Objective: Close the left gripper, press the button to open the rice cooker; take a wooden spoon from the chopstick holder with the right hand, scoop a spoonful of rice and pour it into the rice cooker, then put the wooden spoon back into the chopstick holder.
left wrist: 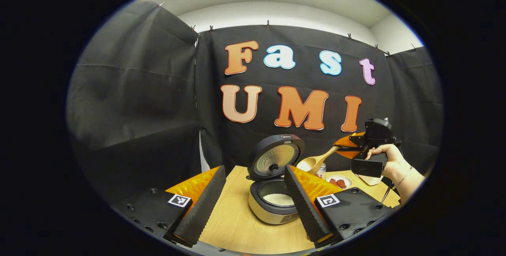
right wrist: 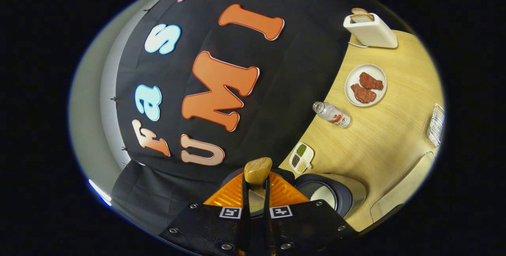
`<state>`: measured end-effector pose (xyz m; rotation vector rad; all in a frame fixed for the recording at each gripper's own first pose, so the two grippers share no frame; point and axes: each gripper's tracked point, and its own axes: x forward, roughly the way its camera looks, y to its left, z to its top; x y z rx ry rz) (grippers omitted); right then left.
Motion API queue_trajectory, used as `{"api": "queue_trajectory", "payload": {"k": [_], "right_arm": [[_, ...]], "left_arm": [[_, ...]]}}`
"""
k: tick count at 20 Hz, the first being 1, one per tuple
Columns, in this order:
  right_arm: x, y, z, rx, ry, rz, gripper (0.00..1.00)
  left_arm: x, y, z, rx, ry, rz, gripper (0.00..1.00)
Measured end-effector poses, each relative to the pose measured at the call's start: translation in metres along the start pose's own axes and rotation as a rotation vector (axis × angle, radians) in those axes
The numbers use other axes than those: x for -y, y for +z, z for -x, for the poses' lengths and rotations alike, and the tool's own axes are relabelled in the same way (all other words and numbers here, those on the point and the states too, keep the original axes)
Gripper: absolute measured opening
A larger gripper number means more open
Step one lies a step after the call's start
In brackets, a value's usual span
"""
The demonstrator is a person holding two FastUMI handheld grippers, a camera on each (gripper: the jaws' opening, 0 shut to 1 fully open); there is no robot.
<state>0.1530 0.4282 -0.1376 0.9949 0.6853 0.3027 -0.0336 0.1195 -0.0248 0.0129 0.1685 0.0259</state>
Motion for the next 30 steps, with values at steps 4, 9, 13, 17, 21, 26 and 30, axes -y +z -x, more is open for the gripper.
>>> {"api": "queue_trajectory", "payload": {"k": [4,9,13,17,21,26,30], "right_arm": [[-0.012,0.001,-0.003,0.022,0.019,0.104,0.12],[-0.018,-0.008,-0.006,-0.001,0.038,0.148,0.12],[-0.025,-0.012,-0.007,0.010,0.053,0.216,0.12],[-0.032,-0.015,-0.006,0.022,0.073,0.280,0.12],[-0.038,-0.019,-0.007,0.028,0.088,0.333,0.12],[-0.044,-0.026,-0.008,0.039,0.105,0.428,0.12],[-0.049,-0.028,-0.009,0.048,0.115,0.492,0.12]], "left_arm": [[-0.006,-0.004,-0.001,-0.006,0.006,0.000,1.00],[-0.007,-0.009,-0.001,-0.016,0.008,-0.009,0.99],[-0.006,-0.011,0.001,-0.014,0.007,-0.015,0.99],[-0.009,-0.011,0.003,-0.013,0.012,-0.012,0.99],[-0.012,-0.009,0.001,-0.009,0.015,-0.002,0.99],[-0.014,-0.015,0.000,-0.022,0.021,0.002,0.99],[-0.017,-0.015,-0.003,-0.026,0.028,0.001,0.99]]}}
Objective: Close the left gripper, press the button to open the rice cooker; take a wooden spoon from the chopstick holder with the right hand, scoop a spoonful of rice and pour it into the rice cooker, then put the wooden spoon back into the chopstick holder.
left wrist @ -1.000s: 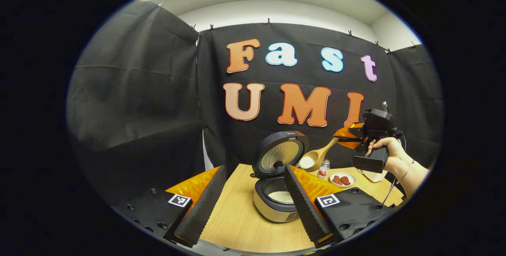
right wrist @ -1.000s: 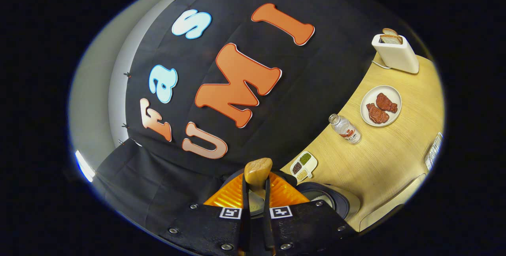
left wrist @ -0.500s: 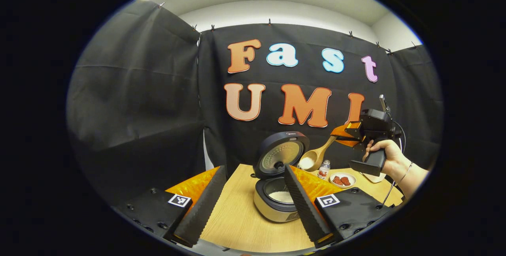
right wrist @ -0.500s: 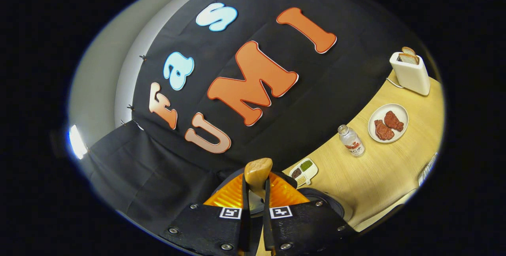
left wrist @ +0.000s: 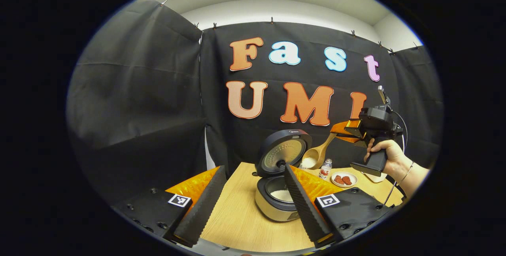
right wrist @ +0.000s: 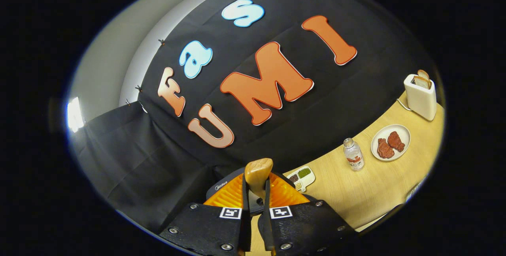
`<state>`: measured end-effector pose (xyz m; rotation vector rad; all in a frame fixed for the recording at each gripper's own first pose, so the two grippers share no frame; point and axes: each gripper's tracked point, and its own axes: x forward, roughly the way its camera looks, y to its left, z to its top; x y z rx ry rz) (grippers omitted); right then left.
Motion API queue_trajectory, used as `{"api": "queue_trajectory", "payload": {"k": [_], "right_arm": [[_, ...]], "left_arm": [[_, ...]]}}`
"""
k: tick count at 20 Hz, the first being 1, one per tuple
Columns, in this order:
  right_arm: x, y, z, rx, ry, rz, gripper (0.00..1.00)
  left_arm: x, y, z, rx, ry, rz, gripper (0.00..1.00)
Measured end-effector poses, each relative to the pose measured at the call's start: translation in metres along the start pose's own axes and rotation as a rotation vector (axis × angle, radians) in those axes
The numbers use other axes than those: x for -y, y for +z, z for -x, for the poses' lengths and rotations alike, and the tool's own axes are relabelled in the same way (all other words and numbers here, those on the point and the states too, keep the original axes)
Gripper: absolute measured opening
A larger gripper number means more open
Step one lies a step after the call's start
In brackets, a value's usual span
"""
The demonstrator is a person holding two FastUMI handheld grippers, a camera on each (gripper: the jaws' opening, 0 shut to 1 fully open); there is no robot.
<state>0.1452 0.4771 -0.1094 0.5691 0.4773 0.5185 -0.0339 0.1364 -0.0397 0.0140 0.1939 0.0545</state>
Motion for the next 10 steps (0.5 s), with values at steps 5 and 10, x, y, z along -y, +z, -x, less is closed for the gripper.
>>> {"api": "queue_trajectory", "payload": {"k": [5,10], "right_arm": [[-0.009,-0.001,-0.001,0.014,0.025,0.084,0.11],[-0.016,-0.001,-0.001,0.032,0.046,0.178,0.12]], "left_arm": [[0.002,0.003,-0.001,0.007,-0.005,0.014,0.99],[0.003,0.002,-0.003,0.002,-0.003,0.020,0.99]]}}
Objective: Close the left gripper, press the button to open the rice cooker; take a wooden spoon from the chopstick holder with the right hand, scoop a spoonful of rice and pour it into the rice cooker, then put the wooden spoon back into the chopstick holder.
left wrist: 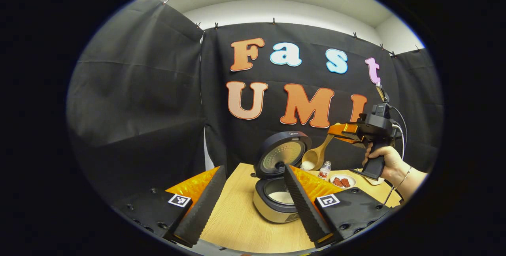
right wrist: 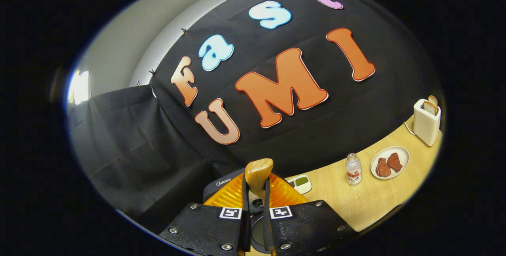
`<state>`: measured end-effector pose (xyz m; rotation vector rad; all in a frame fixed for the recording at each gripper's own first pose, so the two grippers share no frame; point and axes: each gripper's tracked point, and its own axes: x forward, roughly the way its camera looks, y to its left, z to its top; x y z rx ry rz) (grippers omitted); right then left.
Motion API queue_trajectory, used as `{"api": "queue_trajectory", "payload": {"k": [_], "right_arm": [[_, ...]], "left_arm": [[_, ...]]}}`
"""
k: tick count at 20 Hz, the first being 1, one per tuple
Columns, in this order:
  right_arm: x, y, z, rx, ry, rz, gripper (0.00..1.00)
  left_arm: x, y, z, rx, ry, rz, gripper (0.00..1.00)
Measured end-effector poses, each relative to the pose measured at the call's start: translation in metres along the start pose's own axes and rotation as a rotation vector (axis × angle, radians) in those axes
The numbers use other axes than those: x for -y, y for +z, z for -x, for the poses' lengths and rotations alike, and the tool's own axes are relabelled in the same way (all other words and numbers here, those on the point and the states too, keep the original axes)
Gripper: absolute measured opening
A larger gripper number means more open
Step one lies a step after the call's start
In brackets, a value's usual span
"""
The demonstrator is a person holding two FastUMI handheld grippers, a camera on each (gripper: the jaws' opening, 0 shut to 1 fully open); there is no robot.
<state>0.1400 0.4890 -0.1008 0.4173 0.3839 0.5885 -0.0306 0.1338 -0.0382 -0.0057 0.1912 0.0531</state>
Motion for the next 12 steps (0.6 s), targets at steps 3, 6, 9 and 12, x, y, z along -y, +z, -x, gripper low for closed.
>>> {"api": "queue_trajectory", "payload": {"k": [3,6,9,12], "right_arm": [[-0.005,-0.006,0.001,-0.008,0.021,0.063,0.12],[-0.010,-0.007,0.002,0.000,0.032,0.121,0.12],[-0.015,-0.009,0.004,0.010,0.049,0.169,0.11],[-0.022,-0.013,0.005,0.015,0.067,0.229,0.12]], "left_arm": [[0.000,0.000,0.000,-0.003,0.000,0.000,0.99],[-0.002,0.001,0.000,0.000,0.002,0.002,0.99],[-0.001,0.002,-0.001,0.001,0.001,0.006,0.99],[-0.003,0.001,0.000,-0.003,0.005,0.002,0.99]]}}
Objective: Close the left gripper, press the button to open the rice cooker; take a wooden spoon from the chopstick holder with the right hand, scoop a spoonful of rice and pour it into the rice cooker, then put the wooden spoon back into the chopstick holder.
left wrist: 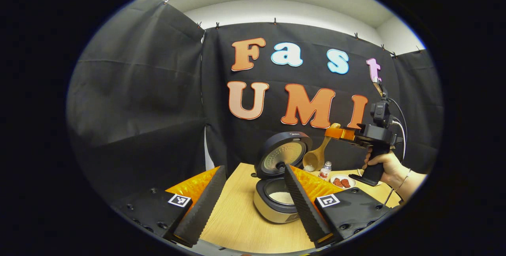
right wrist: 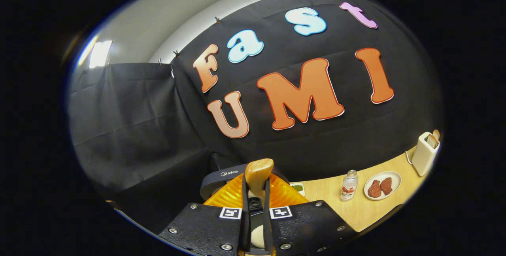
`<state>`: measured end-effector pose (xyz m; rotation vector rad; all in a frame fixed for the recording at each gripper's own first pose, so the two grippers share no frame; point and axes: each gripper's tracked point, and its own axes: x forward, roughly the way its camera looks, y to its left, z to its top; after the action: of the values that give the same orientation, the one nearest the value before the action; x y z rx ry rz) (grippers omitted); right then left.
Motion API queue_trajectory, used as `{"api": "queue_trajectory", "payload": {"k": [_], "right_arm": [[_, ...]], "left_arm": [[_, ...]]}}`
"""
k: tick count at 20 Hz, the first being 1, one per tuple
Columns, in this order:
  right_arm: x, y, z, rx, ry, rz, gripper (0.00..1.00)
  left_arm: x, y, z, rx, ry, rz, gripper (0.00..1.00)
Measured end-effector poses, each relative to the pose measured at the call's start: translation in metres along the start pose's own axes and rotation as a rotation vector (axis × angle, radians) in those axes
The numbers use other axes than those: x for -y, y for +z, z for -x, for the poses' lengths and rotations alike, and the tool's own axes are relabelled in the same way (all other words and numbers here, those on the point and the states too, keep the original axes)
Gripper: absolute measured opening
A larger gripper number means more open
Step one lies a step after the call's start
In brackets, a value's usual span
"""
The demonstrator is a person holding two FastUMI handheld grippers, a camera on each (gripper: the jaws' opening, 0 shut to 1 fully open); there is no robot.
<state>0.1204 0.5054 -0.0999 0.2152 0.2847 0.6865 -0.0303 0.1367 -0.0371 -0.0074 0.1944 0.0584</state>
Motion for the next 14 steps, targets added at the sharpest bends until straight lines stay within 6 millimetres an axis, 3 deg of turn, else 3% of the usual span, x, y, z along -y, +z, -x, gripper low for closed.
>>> {"api": "queue_trajectory", "payload": {"k": [6,10,14], "right_arm": [[-0.026,-0.010,0.005,0.013,0.057,0.209,0.12],[-0.032,-0.023,0.005,0.000,0.076,0.307,0.11],[-0.035,-0.037,0.006,-0.022,0.087,0.298,0.12]], "left_arm": [[0.000,-0.006,-0.003,-0.018,0.004,-0.003,0.99],[-0.002,-0.006,-0.001,-0.017,0.012,-0.012,0.99],[-0.003,-0.007,0.001,-0.019,0.007,0.001,0.99]]}}
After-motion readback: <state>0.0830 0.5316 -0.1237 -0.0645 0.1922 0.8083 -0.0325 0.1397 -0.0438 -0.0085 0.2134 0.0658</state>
